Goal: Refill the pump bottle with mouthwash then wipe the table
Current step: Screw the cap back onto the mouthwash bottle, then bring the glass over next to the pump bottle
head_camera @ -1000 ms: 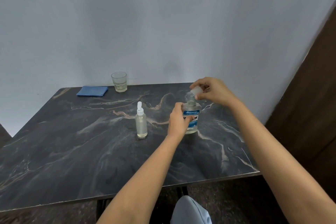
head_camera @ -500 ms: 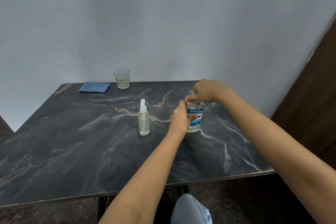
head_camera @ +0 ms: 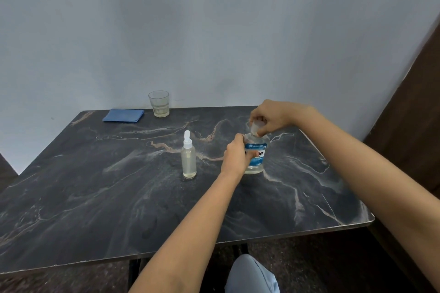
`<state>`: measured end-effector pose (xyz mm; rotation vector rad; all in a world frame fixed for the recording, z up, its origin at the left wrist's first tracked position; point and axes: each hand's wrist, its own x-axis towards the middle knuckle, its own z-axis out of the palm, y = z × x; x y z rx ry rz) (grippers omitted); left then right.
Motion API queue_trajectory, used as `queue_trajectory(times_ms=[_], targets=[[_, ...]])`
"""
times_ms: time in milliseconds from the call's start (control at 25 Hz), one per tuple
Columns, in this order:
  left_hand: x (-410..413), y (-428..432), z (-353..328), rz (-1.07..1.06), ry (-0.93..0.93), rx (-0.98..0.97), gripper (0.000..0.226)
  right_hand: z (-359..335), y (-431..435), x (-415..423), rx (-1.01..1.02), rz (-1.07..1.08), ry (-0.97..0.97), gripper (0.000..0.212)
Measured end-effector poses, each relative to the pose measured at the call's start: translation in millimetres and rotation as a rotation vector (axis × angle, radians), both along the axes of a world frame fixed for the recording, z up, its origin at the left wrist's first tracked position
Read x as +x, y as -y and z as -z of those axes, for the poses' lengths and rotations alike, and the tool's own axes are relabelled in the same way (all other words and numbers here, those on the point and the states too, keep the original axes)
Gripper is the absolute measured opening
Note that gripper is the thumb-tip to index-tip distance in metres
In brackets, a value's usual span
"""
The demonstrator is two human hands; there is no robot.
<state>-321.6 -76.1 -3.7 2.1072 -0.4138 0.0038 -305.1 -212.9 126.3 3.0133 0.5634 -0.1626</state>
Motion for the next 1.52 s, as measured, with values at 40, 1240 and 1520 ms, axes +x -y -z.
queue_trajectory(times_ms=[40, 1240, 1520], targets=[[-0.2, 0.0, -0.5, -0.003, -0.002, 0.002, 0.037, 1.1, 0.9, 0.2, -0.012, -0.002, 0.011, 0.023], [-17.7, -56.1, -45.2, -0.057, 0.34, -0.258, 0.049, 52.2, -69.5, -48.8, 0.033, 0.683, 0.832, 0.053], [39.1, -166.1, -76.1, -0.297, 0.371, -0.38, 0.028, 78.5, -129.3, 8.3, 0.594, 0.286, 0.637, 0.022]])
